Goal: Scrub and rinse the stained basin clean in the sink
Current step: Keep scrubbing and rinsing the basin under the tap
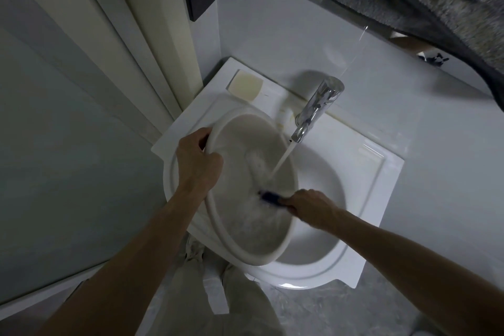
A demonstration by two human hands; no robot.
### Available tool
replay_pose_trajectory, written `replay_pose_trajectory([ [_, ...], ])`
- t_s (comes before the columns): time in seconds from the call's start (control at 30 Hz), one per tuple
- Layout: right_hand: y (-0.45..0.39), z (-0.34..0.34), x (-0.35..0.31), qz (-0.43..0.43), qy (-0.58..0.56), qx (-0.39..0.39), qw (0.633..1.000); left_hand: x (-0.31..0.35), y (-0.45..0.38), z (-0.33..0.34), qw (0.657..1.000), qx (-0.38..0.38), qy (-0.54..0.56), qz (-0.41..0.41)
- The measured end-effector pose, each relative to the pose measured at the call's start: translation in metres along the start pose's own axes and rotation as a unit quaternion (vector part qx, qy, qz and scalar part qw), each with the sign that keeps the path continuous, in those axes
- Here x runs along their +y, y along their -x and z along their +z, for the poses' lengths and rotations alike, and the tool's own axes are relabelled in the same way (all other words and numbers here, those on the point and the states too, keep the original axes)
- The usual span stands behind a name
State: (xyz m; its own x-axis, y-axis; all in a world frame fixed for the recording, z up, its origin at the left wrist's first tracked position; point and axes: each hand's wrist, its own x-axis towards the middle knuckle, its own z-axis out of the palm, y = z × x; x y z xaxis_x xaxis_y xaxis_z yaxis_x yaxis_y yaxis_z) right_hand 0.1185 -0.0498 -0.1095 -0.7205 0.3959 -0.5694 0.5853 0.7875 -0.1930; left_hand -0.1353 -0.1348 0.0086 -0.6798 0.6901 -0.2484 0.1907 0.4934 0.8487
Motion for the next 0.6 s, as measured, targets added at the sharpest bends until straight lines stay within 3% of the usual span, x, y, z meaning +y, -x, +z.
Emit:
replay_pose_trajectory([
  [0.1,-0.002,-0.001,0.005,0.072,0.057,0.033,0.995,-0.002,-0.002,-0.001,1.000,-0.006,-0.001,-0.008],
  [0.23,0.009,-0.006,-0.009,-0.023,-0.062,-0.065,0.996,0.002,-0.001,-0.001,1.000,-0.005,0.013,-0.007],
  [0.37,-0.007,-0.003,0.010,0.075,0.063,0.045,0.994,0.001,-0.001,-0.003,1.000,-0.002,0.008,-0.009],
  [0.43,-0.007,0.006,0.009,0.073,0.020,0.014,0.997,0.000,-0.002,-0.003,1.000,-0.002,0.004,-0.007],
  [0.5,0.001,0.010,0.004,0.015,-0.061,-0.027,0.998,-0.003,-0.004,-0.002,1.000,0.000,0.001,-0.009],
  [0.6,-0.003,0.011,0.011,0.011,-0.079,0.010,0.997,-0.005,-0.007,-0.003,1.000,-0.007,0.001,-0.018],
])
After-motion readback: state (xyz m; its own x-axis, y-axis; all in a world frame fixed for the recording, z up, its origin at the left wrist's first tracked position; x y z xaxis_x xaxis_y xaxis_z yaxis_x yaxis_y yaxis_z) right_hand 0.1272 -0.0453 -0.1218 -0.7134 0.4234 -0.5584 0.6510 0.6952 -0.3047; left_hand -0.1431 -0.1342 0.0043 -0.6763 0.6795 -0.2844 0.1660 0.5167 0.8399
